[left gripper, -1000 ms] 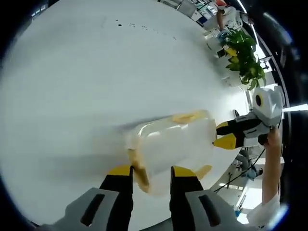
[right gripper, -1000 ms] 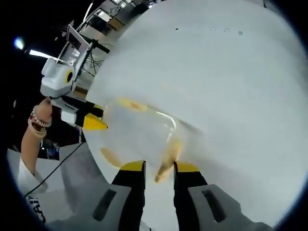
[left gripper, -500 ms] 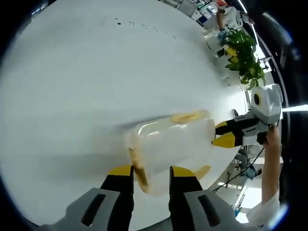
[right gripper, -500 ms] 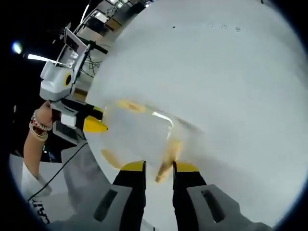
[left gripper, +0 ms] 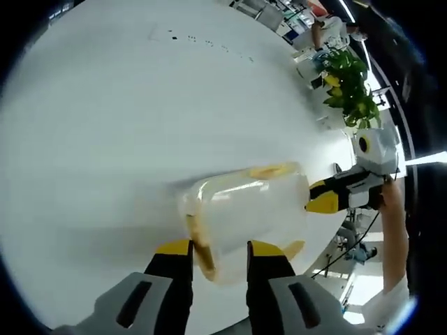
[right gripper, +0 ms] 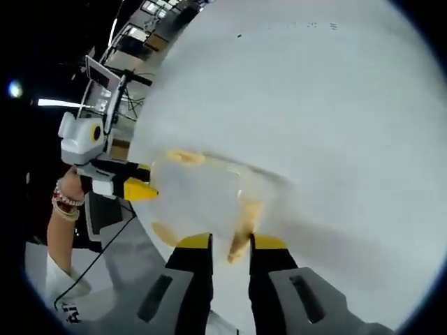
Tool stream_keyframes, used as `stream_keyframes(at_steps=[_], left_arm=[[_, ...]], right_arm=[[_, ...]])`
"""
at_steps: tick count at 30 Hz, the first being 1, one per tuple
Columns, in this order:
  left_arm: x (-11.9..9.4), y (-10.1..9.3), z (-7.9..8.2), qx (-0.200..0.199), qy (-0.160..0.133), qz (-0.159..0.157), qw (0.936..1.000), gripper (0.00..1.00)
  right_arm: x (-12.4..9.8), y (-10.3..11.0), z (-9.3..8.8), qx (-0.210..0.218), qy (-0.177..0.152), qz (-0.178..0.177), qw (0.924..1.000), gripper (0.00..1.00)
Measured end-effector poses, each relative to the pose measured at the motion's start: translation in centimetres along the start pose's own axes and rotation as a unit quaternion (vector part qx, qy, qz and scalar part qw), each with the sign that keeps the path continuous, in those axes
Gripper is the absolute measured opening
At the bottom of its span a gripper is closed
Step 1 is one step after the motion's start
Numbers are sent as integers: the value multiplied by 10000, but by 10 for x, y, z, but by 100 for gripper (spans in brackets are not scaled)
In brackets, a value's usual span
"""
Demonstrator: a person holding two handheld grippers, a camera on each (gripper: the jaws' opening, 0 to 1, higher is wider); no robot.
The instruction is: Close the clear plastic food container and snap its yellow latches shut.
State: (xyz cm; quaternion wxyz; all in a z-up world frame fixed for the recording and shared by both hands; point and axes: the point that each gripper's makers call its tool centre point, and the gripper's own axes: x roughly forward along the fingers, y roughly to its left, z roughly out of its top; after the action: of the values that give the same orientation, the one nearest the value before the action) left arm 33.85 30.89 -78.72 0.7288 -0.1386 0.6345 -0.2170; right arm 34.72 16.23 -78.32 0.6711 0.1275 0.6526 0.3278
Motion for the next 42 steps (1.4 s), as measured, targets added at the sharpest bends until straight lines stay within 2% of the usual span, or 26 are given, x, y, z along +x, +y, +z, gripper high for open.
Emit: stream_keyframes(at_steps=[2,4,10,12,15,17,18,19,20,22,23,24,27,28,29,30,31,32,33,34,35,37,38,39,40,42], left_arm=[[0,-2,0,115,7,58,9999,24],[-1,-3,0,145,7,103,9998,25],[-3,-1,2,284,-142,53,9995,26],[0,-4,8,813,-544,-87,9952,30],[2,-3,6,796,-800,-128,9935,34],[-2,-1,8,973,-964,93,9905,34],[-6,-3,13,1574,-1177,367,9798,36],[-9,-4,17,1934,-1335,595,9702,38],[-13,-6,22,2467,-1507,918,9529,40],[-15,-9,31,3087,-1691,1132,9291,42],[-15,-15,31,3495,-1717,1179,9135,40],[-14,-19,30,3685,-1692,1203,9062,36],[-12,-31,28,4409,-1680,1354,8712,23],[-15,-33,37,4854,-1876,1701,8368,20],[-18,-35,44,5402,-2000,1995,7927,20],[-18,-36,46,5533,-2015,2061,7815,20],[-15,-40,43,5823,-1960,2043,7621,18],[-11,-41,37,5796,-1831,1927,7703,15],[-10,-43,36,5739,-1871,1887,7746,14],[-9,-47,36,5784,-1917,1786,7725,16],[-9,-50,35,5742,-1952,1669,7774,20],[-5,-61,30,5412,-2064,1203,8063,34],[-3,-64,27,5305,-2020,1043,8166,39],[-3,-66,25,5337,-2014,969,8156,39],[-5,-67,27,5404,-2068,960,8099,35],[-5,-69,25,5432,-2061,911,8088,24]], right_arm=[[1,5,8,180,-197,301,9992,11],[-6,0,4,279,-81,373,9989,12],[-10,0,2,-182,-313,420,9985,15],[-10,0,2,-405,-367,304,9980,16],[-12,1,1,-698,-349,75,9969,17],[-12,-2,2,-1003,-317,-299,9940,23],[-14,-9,6,-1419,-327,-755,9865,29],[-18,-14,9,-1687,-352,-1051,9794,36],[-20,-19,15,-2041,-416,-1404,9679,47],[-24,-26,22,-2343,-438,-1752,9552,60],[-26,-26,23,-2472,-421,-1860,9500,65],[-24,-24,24,-2569,-394,-1850,9478,66],[-21,-12,24,-3110,-343,-1759,9334,59],[-20,-10,28,-3396,-349,-1853,9215,58],[-21,-7,28,-3650,-339,-1950,9097,57],[-20,-6,29,-3762,-310,-1989,9044,56],[-19,-2,28,-3895,-264,-1966,8994,54],[-17,1,26,-3988,-195,-1916,8966,49],[-14,7,22,-4219,-94,-1827,8880,44],[-12,10,21,-4351,-33,-1783,8825,38],[-11,12,20,-4420,15,-1811,8785,35],[-11,13,24,-4681,30,-1973,8614,29],[-12,14,29,-4837,59,-2059,8507,27],[-13,19,32,-4867,-58,-2020,8499,24],[-14,29,40,-4812,-313,-1852,8563,22],[-15,54,50,-4764,-772,-1348,8654,18]])
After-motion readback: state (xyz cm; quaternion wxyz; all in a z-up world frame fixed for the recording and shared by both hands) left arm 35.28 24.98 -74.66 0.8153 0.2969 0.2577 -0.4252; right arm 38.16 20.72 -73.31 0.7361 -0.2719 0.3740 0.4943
